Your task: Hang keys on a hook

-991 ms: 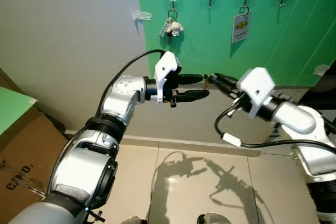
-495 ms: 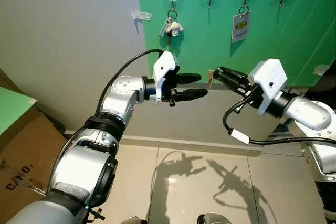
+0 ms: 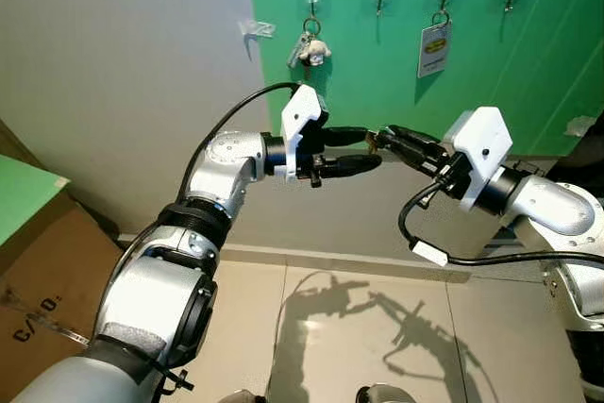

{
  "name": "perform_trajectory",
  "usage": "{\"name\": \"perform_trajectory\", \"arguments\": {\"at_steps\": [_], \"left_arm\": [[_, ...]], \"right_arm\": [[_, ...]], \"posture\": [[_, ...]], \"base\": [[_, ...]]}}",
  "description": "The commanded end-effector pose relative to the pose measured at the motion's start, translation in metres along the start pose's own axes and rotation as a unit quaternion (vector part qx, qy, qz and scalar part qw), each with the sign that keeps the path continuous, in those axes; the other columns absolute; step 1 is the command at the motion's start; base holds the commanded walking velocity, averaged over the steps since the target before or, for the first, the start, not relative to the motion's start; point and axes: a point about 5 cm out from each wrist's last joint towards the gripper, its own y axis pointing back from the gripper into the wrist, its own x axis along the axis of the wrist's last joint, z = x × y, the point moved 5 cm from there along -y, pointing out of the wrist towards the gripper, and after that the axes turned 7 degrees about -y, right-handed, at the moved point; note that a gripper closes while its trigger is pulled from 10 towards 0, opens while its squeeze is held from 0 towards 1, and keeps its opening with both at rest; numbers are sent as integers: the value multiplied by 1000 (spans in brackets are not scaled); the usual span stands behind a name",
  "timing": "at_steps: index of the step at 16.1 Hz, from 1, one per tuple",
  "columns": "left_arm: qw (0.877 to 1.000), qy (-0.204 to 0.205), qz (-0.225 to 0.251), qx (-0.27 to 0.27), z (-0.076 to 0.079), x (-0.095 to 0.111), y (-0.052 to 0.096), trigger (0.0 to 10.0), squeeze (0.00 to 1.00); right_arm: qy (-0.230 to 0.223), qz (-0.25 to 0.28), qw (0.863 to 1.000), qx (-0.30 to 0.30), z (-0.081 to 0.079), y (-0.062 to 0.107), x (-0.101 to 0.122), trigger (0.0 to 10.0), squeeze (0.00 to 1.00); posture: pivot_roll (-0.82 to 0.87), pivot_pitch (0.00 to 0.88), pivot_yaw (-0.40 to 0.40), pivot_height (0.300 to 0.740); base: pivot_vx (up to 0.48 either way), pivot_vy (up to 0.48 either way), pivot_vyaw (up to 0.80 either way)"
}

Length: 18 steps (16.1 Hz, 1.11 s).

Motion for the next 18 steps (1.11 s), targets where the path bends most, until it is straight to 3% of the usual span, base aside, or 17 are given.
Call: {"name": "perform_trajectory", "arguments": {"at_steps": [1,7,8,9,10,12,13,18], "left_arm": [[1000,-1,3,-1,-3,4,1,10000,0],[1000,4,-3,-10,1,0,-3,10000,0],[1000,6,-3,-14,2,0,-4,8157,0],[1000,14,3,-22,4,1,-4,588,0],[999,19,5,-32,7,1,-5,0,0],[999,23,3,-42,9,0,-5,0,0],[997,30,-9,-77,18,-5,-3,0,0],[998,24,23,-45,10,5,-5,0,0]], "right_arm": [[-1,6,1000,12,-6,-3,4,0,0],[-8,12,1000,10,-7,-6,6,0,0],[-9,14,1000,11,-7,-7,7,0,0],[-10,16,1000,12,-8,-8,8,0,0],[-14,20,1000,11,-9,-10,9,0,0],[-19,25,999,12,-11,-12,10,0,0],[-23,28,999,13,-12,-14,11,0,0],[-34,34,999,12,-12,-14,12,0,0]], "posture": [[-344,31,98,740],[-341,44,97,740],[-342,47,97,740],[-343,48,97,740],[-343,50,97,740],[-340,51,96,740],[-340,51,96,740],[-330,56,90,740]], "base": [[0,0,0],[0,0,0],[0,0,0],[0,0,0],[0,0,0],[0,0,0],[0,0,0],[0,0,0]]}}
